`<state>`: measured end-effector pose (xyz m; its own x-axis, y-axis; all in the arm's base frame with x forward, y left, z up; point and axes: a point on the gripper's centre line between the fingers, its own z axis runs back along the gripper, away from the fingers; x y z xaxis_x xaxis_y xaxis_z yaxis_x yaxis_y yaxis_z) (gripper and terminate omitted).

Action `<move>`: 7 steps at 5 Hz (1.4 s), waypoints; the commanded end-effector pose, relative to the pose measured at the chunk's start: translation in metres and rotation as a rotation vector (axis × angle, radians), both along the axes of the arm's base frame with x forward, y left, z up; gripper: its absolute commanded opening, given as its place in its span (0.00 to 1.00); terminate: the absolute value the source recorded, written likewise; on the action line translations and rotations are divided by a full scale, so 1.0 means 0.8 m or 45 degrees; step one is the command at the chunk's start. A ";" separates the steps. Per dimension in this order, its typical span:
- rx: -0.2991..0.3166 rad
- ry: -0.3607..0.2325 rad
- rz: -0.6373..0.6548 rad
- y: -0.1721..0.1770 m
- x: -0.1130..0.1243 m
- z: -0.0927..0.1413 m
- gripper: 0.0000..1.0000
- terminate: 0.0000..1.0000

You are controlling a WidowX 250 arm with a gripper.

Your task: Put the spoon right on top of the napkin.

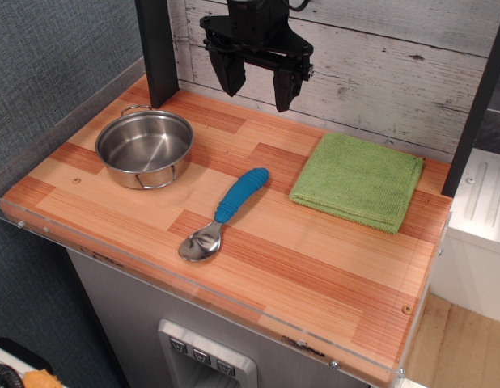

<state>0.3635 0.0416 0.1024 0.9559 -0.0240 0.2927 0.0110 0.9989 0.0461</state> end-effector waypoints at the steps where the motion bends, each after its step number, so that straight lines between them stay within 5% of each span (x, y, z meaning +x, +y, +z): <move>1: 0.000 0.000 0.000 0.000 0.000 0.000 1.00 0.00; 2: 0.043 0.016 -0.022 0.001 -0.024 -0.003 1.00 0.00; 4: 0.007 0.071 -0.090 0.005 -0.060 -0.031 1.00 0.00; 7: 0.047 0.111 -0.172 -0.002 -0.069 -0.088 1.00 0.00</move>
